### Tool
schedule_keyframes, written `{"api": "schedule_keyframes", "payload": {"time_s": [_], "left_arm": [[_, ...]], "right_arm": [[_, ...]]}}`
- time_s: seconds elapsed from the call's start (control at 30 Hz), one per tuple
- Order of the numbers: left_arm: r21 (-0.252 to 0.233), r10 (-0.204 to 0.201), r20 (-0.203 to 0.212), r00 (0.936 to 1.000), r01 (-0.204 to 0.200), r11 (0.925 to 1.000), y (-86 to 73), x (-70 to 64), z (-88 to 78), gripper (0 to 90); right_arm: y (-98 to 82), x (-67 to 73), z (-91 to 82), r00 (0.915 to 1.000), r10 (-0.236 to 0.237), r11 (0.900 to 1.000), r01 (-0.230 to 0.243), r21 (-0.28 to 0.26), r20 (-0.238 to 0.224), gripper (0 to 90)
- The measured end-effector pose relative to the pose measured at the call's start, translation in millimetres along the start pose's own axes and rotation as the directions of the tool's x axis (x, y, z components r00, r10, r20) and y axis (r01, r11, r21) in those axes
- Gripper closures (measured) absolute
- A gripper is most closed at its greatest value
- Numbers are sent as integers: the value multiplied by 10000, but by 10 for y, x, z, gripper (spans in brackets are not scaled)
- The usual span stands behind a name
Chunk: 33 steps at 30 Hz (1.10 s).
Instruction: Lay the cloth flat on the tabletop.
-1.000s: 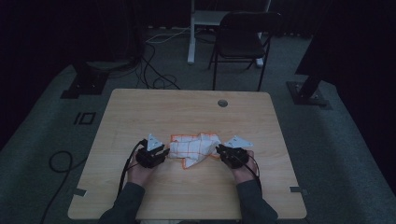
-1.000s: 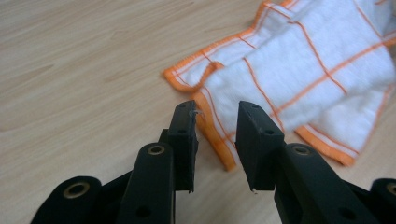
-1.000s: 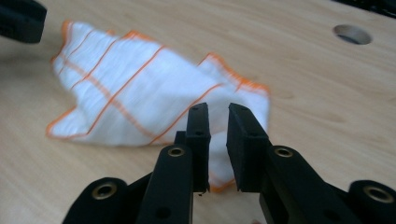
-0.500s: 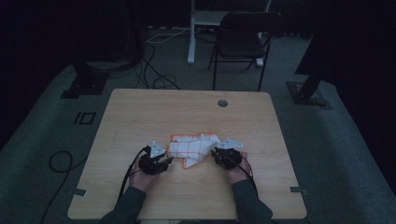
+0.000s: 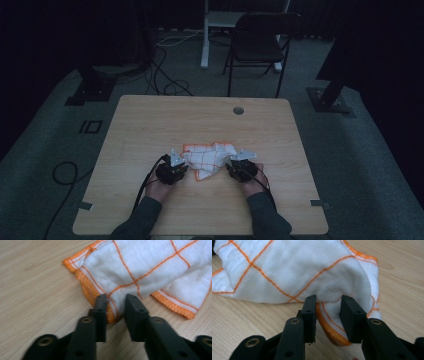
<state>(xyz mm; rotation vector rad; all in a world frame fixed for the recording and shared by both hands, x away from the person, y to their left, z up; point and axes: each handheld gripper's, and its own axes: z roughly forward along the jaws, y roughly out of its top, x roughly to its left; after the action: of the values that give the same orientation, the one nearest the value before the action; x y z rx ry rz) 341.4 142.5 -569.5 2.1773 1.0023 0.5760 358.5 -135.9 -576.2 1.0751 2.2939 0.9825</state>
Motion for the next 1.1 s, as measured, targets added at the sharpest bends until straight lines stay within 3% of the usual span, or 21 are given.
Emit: {"api": "schedule_keyframes", "payload": {"time_s": [0.03,0.13,0.4,0.43,0.7,0.93,1.1], "left_arm": [[-20,2,-32,10000,-2,10000,8,-2,-9,820],[-181,12,-98,10000,-14,9998,43,21,-63,869],[-498,-179,-218,9996,168,9986,85,123,-174,878],[-772,-330,-342,9989,303,9966,123,213,-265,882],[-925,-537,-443,9976,494,9945,170,300,-311,888],[-831,-640,-535,9965,594,9948,166,329,-279,889],[-610,-682,-596,9959,645,9960,152,338,-207,889]], "right_arm": [[2,-8,-4,10000,-73,10000,73,50,49,755],[5,-31,-15,9994,-256,9995,252,178,229,844],[33,-58,-205,9994,-326,9987,329,-393,78,856],[71,-106,-356,9995,-298,9959,300,-858,40,856],[135,-318,-633,9999,124,9850,-131,-1720,-56,857],[147,-489,-740,9971,691,9801,-619,-1888,316,859],[133,-545,-676,9949,888,9828,-795,-1669,486,860]]}}
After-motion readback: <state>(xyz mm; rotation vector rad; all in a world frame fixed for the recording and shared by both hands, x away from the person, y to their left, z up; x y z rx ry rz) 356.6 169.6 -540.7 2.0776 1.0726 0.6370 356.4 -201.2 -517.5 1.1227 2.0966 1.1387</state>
